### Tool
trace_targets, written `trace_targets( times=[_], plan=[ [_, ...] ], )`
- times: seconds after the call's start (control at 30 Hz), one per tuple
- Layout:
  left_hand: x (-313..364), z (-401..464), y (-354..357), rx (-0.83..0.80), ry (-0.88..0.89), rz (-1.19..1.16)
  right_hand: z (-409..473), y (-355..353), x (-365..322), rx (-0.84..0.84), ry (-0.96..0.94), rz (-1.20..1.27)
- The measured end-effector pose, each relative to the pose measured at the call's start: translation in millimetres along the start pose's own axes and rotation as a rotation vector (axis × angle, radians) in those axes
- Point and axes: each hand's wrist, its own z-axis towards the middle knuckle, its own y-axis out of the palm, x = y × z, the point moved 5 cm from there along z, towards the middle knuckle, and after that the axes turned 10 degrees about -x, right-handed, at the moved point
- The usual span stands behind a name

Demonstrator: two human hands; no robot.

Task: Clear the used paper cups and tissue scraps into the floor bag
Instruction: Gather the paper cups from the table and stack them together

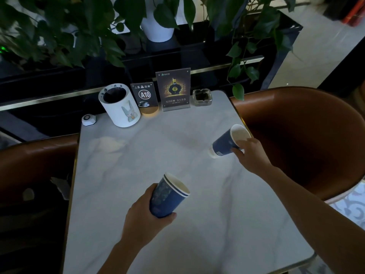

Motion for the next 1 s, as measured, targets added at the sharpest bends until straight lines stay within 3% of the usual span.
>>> trace_targets(
  times=[0.3, 0.5, 0.67, 0.83, 1.0],
  plan=[
    [1.4, -7.3, 0.1, -0.008, 0.003, -0.004, -23.2, -10.1, -19.7, 0.048, 0.083, 0.246],
    [2.1, -10.9, -0.1, -0.002, 0.017, -0.009, -43.1, 13.2, -11.1, -0.011, 0.315, 0.909],
    [1.2, -13.0, -2.4, 0.004, 0.014, -0.016, -52.4, 29.6, -1.4, -0.126, 0.37, 1.408],
    [3.7, -14.4, -1.9, -0.001, 0.013, -0.004, -57.0, 36.5, -5.1, -0.282, 0.234, 1.398],
    [5.3, -15.9, -1.8, -0.001, 0.008, 0.001, -59.8, 41.0, -7.1, -0.259, 0.206, 1.345]
  ],
)
